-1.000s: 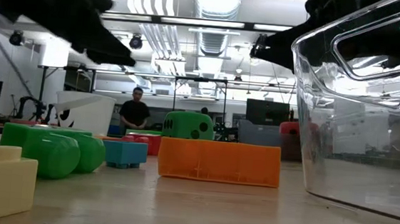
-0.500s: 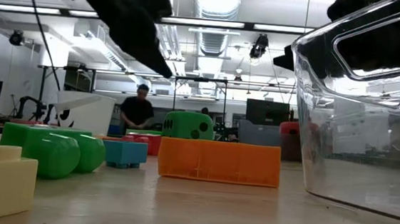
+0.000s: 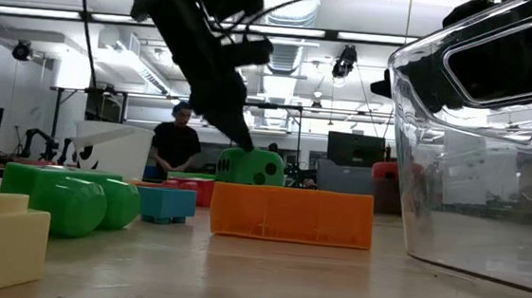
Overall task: Pick & Place Toys
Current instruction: Put the green die into the gray bin
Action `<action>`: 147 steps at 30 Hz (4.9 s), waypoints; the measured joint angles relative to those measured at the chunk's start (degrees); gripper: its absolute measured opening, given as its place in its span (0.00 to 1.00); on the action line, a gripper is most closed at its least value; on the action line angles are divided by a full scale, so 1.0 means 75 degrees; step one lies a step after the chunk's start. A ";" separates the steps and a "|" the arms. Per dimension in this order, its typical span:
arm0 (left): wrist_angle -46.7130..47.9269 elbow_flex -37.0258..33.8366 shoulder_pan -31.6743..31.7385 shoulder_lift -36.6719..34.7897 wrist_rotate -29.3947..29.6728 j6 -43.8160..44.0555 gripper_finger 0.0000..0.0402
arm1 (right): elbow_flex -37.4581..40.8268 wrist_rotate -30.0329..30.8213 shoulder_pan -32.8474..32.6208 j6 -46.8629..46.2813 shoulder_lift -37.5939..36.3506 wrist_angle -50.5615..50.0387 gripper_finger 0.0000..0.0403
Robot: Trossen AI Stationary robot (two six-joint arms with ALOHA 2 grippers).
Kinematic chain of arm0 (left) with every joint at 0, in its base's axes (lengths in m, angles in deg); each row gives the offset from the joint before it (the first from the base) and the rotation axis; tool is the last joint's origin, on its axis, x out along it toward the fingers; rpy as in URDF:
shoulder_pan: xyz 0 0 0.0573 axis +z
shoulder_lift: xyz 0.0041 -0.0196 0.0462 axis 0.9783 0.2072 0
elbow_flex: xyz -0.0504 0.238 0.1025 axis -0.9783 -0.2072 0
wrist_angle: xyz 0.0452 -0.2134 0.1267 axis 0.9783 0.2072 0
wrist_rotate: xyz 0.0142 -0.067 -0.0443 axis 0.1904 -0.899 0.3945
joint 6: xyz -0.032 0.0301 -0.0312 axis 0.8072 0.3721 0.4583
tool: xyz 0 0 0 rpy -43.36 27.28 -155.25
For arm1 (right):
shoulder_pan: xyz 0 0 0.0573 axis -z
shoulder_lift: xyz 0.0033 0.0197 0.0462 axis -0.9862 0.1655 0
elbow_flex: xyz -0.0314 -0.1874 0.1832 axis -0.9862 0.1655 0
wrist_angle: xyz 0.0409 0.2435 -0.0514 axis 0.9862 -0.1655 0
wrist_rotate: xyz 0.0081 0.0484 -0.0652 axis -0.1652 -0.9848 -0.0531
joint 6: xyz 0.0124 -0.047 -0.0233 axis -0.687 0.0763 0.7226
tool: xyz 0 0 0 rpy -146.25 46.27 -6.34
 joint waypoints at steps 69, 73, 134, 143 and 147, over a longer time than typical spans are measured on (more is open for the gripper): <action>-0.4386 -0.2715 0.0953 -0.1992 -0.2097 -0.0677 0.00 | 0.0036 -0.0064 0.0001 -0.0007 0.0033 0.0225 0.77; -0.3557 -0.2259 0.0981 -0.2002 -0.2074 -0.0800 0.08 | 0.0036 -0.0063 0.0003 -0.0006 0.0032 0.0226 0.77; -0.0733 0.1536 0.1142 0.2329 0.1338 -0.3715 0.40 | 0.0050 -0.0064 0.0001 -0.0003 0.0029 -0.0013 0.77; -0.0525 0.0888 0.1214 0.0809 -0.0720 -0.2360 0.34 | 0.0050 -0.0064 0.0001 -0.0002 0.0029 -0.0012 0.77; -0.1587 -0.0015 0.1250 0.0035 -0.0920 -0.2201 0.33 | 0.0063 -0.0064 0.0000 0.0000 0.0029 -0.0004 0.77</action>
